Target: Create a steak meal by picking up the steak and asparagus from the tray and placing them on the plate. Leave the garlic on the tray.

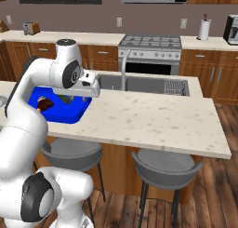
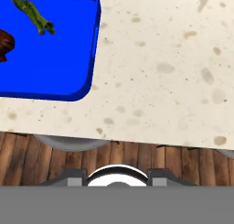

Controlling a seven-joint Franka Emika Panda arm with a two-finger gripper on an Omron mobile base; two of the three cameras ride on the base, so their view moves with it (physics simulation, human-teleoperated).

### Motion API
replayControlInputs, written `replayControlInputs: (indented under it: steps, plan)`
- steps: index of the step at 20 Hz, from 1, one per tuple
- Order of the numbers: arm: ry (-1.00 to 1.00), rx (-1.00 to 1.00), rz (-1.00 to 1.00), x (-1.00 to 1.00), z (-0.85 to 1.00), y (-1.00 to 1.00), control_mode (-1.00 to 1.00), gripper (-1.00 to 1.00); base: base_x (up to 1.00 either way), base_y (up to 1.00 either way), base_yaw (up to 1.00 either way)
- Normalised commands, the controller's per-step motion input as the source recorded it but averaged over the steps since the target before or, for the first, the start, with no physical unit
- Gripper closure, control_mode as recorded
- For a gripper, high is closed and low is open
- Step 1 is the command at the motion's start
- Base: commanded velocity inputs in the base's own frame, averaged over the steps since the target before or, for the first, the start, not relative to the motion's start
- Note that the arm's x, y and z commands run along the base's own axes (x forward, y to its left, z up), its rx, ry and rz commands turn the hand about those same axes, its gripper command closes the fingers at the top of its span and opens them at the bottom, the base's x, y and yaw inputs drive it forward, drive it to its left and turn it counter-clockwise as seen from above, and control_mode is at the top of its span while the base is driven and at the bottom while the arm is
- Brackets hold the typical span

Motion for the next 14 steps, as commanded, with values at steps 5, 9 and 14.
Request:
replayControlInputs:
  steps: [5, 9, 14]
  plan:
    - [0.00, 0.00, -0.01, -0.35, -0.01, 0.00, -1.00, -1.00, 0.00, 0.00, 0.00]
    - [-0.02, 0.00, 0.00, -0.61, -0.21, 0.00, -1.00, -1.00, 0.00, 0.00, 0.00]
    - [0.00, 0.00, 0.00, -0.32, -0.20, 0.00, -1.00, -1.00, 0.00, 0.00, 0.00]
